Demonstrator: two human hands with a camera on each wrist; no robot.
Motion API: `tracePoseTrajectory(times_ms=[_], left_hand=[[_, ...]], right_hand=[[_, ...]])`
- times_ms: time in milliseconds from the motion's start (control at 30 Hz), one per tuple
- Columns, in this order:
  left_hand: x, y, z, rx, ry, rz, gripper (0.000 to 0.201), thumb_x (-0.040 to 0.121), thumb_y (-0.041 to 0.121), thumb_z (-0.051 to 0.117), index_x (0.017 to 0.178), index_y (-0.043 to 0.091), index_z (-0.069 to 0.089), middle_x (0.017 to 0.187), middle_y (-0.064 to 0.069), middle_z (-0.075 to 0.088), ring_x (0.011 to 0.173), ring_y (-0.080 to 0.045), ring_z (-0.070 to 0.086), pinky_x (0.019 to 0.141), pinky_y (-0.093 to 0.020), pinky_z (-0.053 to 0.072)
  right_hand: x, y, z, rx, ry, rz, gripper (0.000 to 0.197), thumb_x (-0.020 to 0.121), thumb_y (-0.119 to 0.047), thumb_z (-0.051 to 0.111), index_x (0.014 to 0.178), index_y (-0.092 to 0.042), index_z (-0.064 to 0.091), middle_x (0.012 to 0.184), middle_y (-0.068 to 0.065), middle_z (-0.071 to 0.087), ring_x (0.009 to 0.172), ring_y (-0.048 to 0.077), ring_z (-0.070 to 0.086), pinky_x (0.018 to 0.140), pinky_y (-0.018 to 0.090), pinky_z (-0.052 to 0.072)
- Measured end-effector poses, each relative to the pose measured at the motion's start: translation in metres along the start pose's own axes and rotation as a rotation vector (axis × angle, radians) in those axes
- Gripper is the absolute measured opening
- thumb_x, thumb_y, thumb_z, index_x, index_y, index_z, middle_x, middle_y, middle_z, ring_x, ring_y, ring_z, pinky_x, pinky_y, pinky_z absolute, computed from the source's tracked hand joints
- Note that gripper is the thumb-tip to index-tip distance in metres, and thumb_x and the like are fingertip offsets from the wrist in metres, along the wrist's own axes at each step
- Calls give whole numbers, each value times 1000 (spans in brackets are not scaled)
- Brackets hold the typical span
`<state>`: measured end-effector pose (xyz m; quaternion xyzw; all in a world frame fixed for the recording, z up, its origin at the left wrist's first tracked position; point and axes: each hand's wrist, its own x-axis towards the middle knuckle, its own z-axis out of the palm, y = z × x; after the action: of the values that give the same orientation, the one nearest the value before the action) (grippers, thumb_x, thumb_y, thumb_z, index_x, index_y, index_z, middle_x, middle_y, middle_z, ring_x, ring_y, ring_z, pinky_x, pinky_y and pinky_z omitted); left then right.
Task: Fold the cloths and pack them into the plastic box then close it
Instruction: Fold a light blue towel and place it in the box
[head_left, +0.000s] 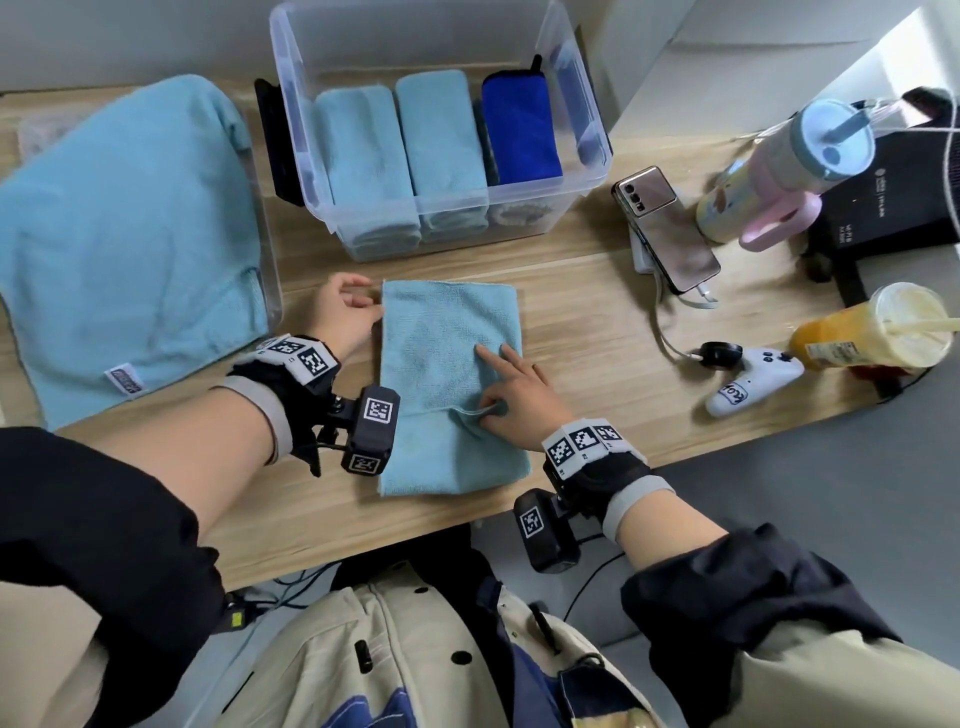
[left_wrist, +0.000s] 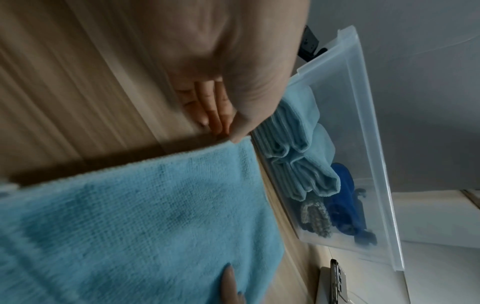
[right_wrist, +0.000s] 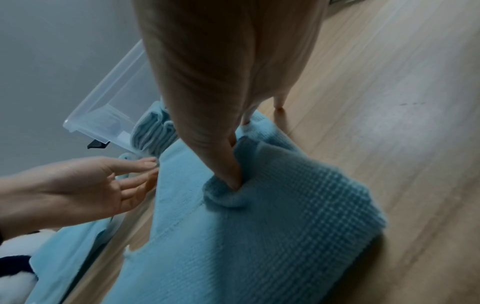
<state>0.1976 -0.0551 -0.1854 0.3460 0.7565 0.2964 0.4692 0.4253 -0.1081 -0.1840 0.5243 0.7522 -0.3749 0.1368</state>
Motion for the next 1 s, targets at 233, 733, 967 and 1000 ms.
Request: tracePoseTrajectory(times_ms=[233, 733, 967, 1000], left_hand=[[-37, -17, -9, 199, -372, -6, 5, 88, 14, 61, 87, 9, 62, 76, -5, 63, 61, -6, 58, 60, -17, 48], [-61, -46, -18, 302, -450, 2, 14, 77, 17, 74, 84, 9, 66, 75, -3, 61, 73, -15, 53, 66, -20, 40], [-68, -56, -13, 199, -379, -118, 13, 87, 18, 64, 77, 10, 61, 72, -4, 54, 63, -10, 48, 49, -14, 44], [-68, -58, -13, 198, -375, -127, 12, 87, 17, 64, 81, 8, 62, 73, -4, 55, 63, -9, 48, 49, -13, 44]], right_hand=[[16, -2, -10, 16, 34, 26, 18, 87, -30, 58, 98, -23, 70, 157, -12, 13, 147, 14, 3, 118, 44, 6], [-25, 16, 4, 430, 194, 156, 17, 86, -23, 64, 79, -7, 62, 59, -2, 50, 55, 7, 42, 51, 20, 30], [-21, 20, 18, 531, 203, 264, 31, 90, -24, 59, 73, 2, 57, 68, 17, 57, 66, 24, 51, 59, 32, 36], [-21, 20, 18, 518, 195, 268, 29, 89, -23, 60, 71, -1, 56, 64, 11, 53, 66, 22, 48, 57, 31, 33]])
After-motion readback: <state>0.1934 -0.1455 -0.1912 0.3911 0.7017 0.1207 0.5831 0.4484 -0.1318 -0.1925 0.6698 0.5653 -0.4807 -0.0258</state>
